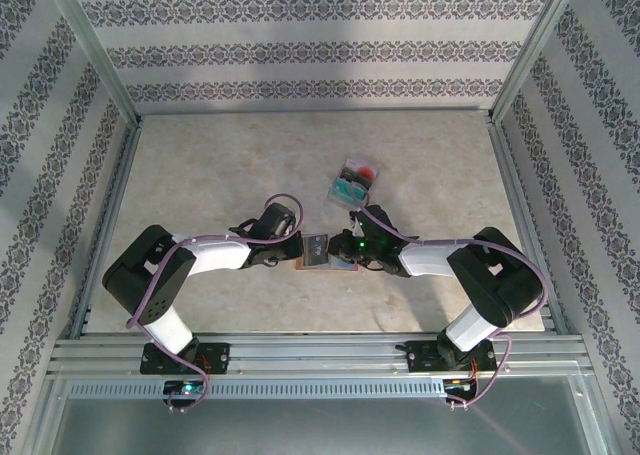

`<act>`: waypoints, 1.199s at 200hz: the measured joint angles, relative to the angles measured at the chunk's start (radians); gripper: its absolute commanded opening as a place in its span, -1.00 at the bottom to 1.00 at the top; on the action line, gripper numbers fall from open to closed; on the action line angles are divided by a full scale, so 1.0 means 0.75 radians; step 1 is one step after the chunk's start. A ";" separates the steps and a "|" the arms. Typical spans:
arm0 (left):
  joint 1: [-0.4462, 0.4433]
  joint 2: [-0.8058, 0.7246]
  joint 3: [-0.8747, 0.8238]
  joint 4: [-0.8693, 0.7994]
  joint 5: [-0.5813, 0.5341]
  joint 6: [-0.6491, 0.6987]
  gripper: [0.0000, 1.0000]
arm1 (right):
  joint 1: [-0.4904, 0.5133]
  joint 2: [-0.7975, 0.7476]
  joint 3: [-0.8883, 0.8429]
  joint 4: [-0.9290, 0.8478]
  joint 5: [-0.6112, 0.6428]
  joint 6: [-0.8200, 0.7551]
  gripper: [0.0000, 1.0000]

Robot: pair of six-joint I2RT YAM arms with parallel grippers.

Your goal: Take the credit cards out of the card holder

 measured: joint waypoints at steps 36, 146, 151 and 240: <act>0.004 0.000 0.000 0.000 0.001 0.004 -0.78 | -0.017 -0.001 -0.012 0.000 -0.002 -0.015 -0.84; 0.004 -0.122 0.089 -0.095 -0.001 0.060 -0.74 | -0.025 -0.003 -0.012 0.000 -0.004 -0.017 -0.83; 0.002 -0.124 0.096 -0.096 -0.001 0.062 -0.74 | -0.025 -0.003 -0.012 0.000 -0.004 -0.017 -0.83; -0.082 0.079 0.163 -0.095 0.058 0.069 -0.75 | -0.025 -0.003 -0.012 0.000 -0.004 -0.017 -0.80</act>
